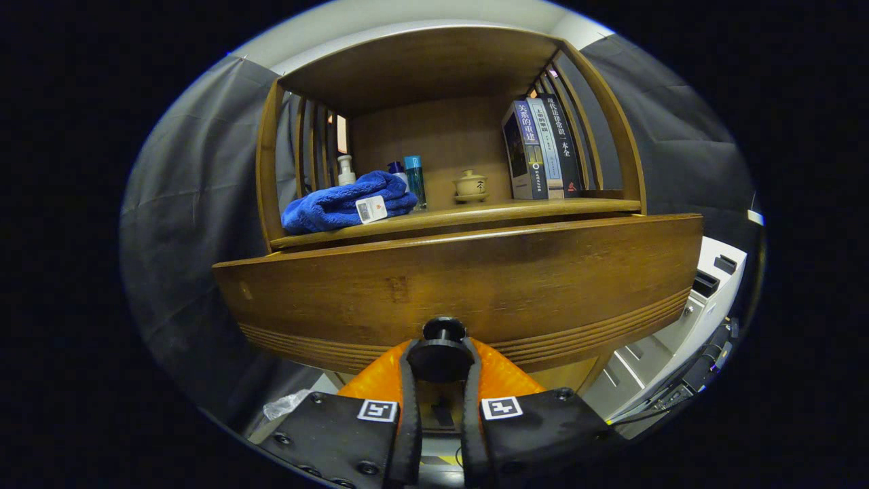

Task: Pull open the drawer, take out the items inside it, and place them on the countertop above the cabinet.

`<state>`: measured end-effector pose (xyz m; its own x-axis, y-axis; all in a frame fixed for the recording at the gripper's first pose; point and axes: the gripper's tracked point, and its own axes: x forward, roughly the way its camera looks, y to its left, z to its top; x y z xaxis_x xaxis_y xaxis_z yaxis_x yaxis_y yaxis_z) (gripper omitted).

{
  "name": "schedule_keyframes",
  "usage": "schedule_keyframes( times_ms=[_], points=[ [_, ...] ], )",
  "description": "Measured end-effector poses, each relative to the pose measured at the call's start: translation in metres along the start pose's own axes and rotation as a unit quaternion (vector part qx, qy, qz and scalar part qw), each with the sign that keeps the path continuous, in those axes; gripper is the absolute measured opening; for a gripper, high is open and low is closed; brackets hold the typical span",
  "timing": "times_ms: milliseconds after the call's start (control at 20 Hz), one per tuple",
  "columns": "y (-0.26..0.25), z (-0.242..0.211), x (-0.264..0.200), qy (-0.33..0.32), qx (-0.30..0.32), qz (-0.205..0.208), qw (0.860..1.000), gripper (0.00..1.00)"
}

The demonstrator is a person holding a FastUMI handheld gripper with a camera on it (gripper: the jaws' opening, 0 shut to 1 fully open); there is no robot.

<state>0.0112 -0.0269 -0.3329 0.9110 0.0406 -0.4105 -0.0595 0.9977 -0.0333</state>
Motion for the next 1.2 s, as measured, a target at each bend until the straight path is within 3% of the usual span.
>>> schedule_keyframes(
  times_ms=[700, 1100, 1200],
  points=[
    [0.004, -0.015, -0.048, 0.018, -0.003, 0.006, 1.000, 0.32],
    [0.003, -0.024, -0.052, 0.028, -0.011, 0.003, 1.000, 0.32],
    [0.004, -0.023, -0.053, 0.029, -0.008, 0.000, 1.000, 0.38]
  ],
)
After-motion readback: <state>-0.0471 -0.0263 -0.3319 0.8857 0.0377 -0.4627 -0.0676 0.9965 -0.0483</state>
